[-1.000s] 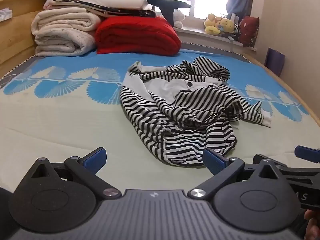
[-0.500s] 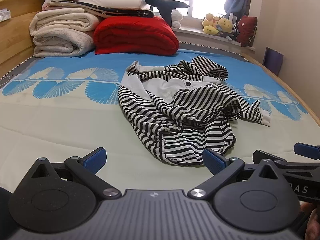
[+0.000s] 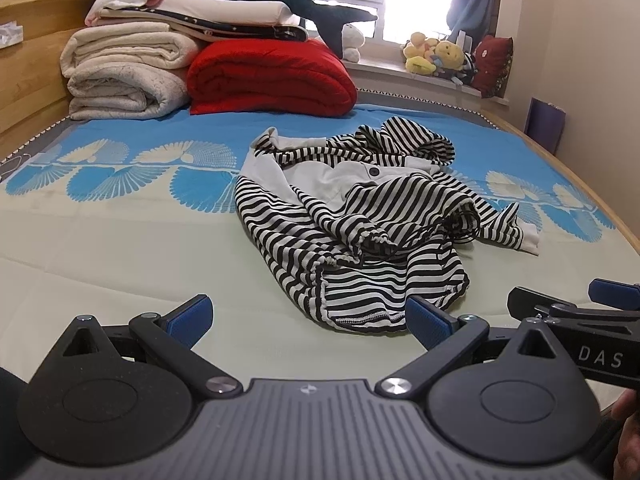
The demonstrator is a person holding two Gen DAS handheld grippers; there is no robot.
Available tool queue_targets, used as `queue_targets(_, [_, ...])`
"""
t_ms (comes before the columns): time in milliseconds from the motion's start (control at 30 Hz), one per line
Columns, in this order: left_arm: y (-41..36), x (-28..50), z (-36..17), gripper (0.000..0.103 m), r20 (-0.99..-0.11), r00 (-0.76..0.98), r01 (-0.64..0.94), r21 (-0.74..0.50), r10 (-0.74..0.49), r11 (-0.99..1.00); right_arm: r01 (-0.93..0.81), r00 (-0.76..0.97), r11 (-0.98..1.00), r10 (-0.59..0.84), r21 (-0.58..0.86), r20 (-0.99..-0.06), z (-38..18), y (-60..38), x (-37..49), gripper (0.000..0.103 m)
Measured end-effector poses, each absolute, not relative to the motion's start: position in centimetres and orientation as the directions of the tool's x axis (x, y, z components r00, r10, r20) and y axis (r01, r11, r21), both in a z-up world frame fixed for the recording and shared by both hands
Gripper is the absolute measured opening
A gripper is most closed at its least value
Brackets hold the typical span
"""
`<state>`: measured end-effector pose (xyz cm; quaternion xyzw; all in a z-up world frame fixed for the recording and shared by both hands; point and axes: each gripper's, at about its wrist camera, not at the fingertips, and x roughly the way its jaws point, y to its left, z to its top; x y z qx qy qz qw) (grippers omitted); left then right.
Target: Fold small clothes
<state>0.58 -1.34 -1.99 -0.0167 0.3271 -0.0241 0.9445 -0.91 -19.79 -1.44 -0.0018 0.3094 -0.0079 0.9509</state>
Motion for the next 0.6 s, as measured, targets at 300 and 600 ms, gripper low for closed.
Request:
queue_targets(300, [-1.30, 0.54, -1.97, 0.102, -0.615, 0.787, 0.035, -0.046, -0.056, 0.998, 0.013, 0.809, 1.000, -0.016, -0.009, -0.587, -1.45, -19.78, -0.92, 0.096])
queue_targets(600, [-0.98, 0.62, -1.99, 0.102, -0.618, 0.784, 0.032, -0.047, -0.054, 0.998, 0.007, 0.806, 1.000, -0.009, -0.006, -0.591, -1.45, -19.45, -0.95, 0.096])
